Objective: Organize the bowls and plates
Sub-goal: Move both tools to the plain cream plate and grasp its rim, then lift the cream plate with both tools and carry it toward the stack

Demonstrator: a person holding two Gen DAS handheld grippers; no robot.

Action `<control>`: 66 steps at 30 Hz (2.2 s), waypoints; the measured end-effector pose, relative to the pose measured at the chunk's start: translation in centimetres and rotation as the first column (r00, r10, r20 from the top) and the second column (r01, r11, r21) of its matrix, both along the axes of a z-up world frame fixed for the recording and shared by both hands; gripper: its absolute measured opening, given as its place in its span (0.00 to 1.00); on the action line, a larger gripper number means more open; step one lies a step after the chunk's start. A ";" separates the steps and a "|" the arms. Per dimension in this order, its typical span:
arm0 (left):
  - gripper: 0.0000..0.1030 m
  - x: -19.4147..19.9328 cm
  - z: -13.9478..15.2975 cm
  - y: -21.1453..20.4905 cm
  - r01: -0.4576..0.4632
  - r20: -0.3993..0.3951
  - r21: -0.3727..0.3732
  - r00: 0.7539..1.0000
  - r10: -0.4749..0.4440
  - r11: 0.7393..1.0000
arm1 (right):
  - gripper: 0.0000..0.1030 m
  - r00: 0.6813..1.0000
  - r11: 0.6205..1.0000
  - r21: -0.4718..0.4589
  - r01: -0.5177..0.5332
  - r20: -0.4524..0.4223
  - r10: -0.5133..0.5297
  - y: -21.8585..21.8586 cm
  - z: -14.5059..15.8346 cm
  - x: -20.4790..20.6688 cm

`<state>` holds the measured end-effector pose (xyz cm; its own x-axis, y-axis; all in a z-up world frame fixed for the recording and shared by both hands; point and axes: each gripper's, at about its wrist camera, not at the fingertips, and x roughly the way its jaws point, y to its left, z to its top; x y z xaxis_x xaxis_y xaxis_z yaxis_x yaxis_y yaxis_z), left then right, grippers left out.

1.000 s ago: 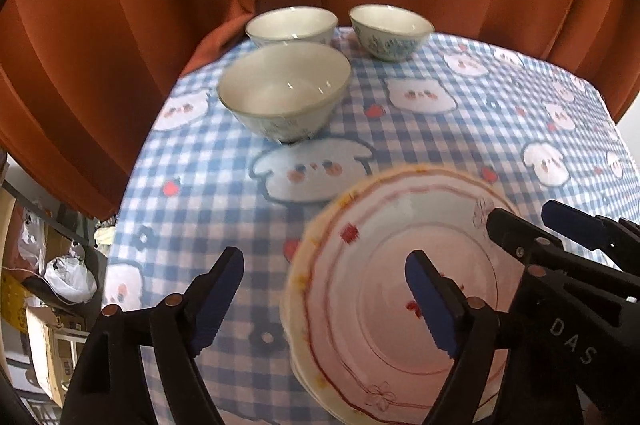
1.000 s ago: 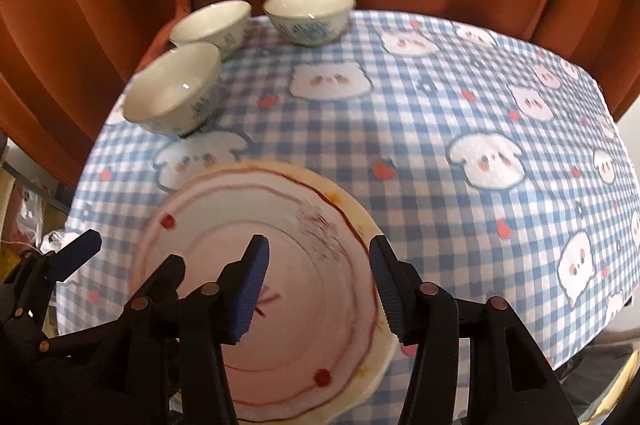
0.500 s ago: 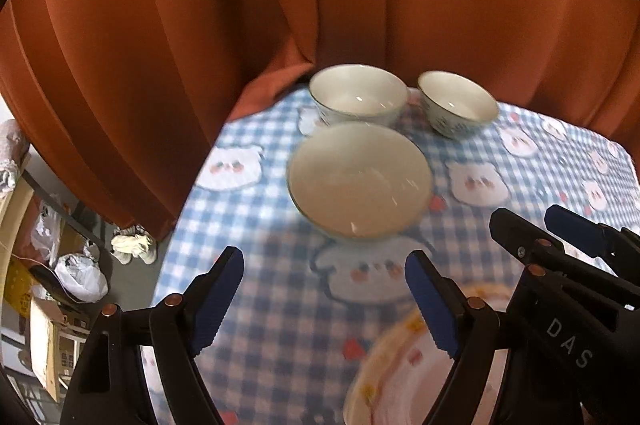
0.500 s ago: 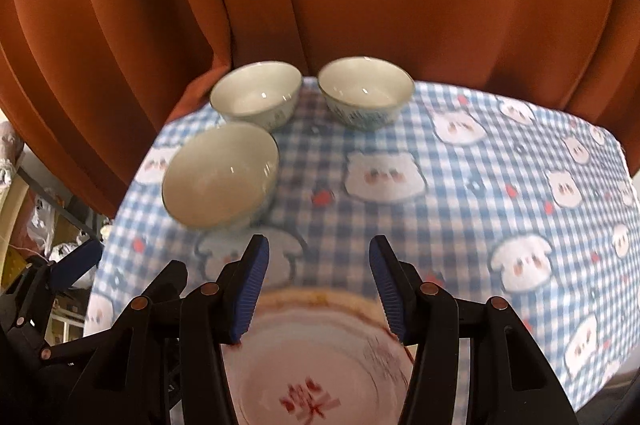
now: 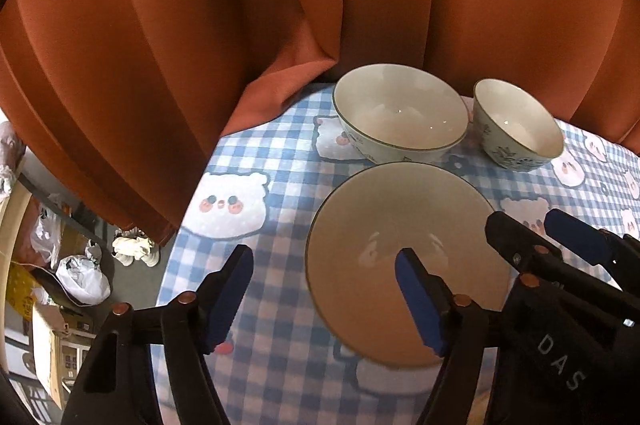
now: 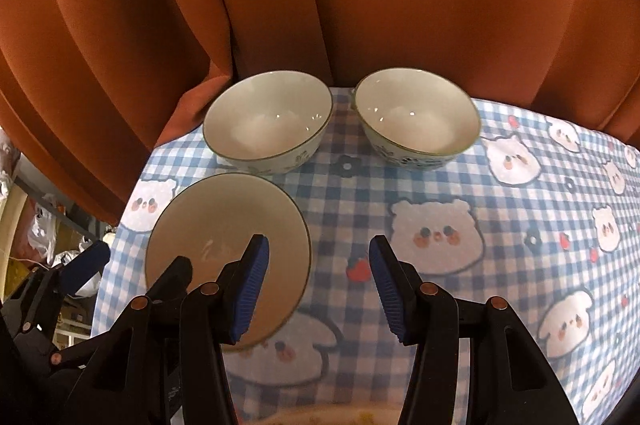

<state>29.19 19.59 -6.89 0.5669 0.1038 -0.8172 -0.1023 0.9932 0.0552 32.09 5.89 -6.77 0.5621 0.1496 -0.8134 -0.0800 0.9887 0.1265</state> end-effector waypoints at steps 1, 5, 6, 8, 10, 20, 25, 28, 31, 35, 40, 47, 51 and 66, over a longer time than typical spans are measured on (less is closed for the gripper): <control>0.70 0.4 -0.3 0.0 0.000 -0.006 -0.001 1.000 0.000 1.000 | 0.54 1.000 1.000 -0.001 -0.001 -0.005 0.001 0.1 -0.4 0.4; 0.51 1.6 -1.5 -0.2 0.010 -0.034 -0.007 0.999 -0.010 1.000 | 0.42 0.999 1.000 0.002 -0.012 -0.032 0.012 0.8 -1.5 1.7; 0.48 1.8 -1.7 -0.3 0.016 -0.039 -0.012 0.999 -0.016 1.000 | 0.39 0.999 1.000 0.002 -0.017 -0.039 0.017 1.0 -1.8 2.0; 0.41 2.1 -2.1 -0.6 0.023 -0.052 -0.012 0.998 -0.024 1.000 | 0.31 0.998 1.000 0.007 -0.027 -0.048 0.027 1.2 -2.3 2.4; 0.40 2.2 -2.3 -0.7 0.021 -0.050 -0.008 0.999 -0.021 1.000 | 0.23 0.997 0.999 0.011 -0.043 -0.060 0.044 1.6 -2.8 2.7; 0.36 2.0 -2.1 -0.2 0.011 -0.058 -0.020 0.998 -0.012 1.000 | 0.21 0.996 0.999 0.006 -0.052 -0.065 0.052 2.1 -2.9 2.8; 0.36 1.1 -1.1 -0.5 0.015 -0.037 -0.021 0.999 -0.016 1.000 | 0.21 0.997 0.999 0.004 -0.049 -0.052 0.049 1.9 -1.9 1.9; 0.36 0.4 -0.2 -0.9 0.020 -0.019 -0.021 1.000 -0.020 1.000 | 0.21 0.998 0.999 0.003 -0.047 -0.037 0.047 1.7 -1.2 1.2; 0.36 -0.5 0.8 -1.4 0.031 0.000 -0.019 1.000 -0.031 0.999 | 0.21 0.999 0.999 0.005 -0.038 -0.017 0.038 1.0 -0.1 0.1; 0.36 -2.0 2.2 -2.2 0.052 0.028 -0.018 0.998 -0.052 0.998 | 0.21 1.000 1.000 0.006 -0.021 0.009 0.021 0.1 1.2 -1.4; 0.36 -4.0 4.0 -3.4 0.089 0.063 -0.016 0.994 -0.087 0.996 | 0.21 0.999 1.000 0.007 0.012 0.041 -0.012 -1.3 3.0 -3.9; 0.36 -7.2 6.0 -5.6 0.152 0.102 -0.037 0.984 -0.148 0.988 | 0.21 0.993 0.997 0.000 0.083 0.081 -0.082 -3.6 5.6 -8.3; 0.36 -9.2 6.7 -7.6 0.196 0.114 -0.047 0.975 -0.190 0.979 | 0.21 0.988 0.992 -0.017 0.123 0.094 -0.120 -5.2 6.6 -10.9; 0.36 -14.7 6.0 -14.9 0.324 0.116 -0.044 0.941 -0.317 0.945 | 0.21 0.966 0.969 -0.041 0.244 0.102 -0.238 -11.9 6.1 -19.2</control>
<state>14.45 4.66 -0.86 0.6456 -0.1464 -0.7495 0.2199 0.9755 -0.0012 12.88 -5.99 -0.69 0.6516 -0.0417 -0.7574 0.1524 0.9853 0.0768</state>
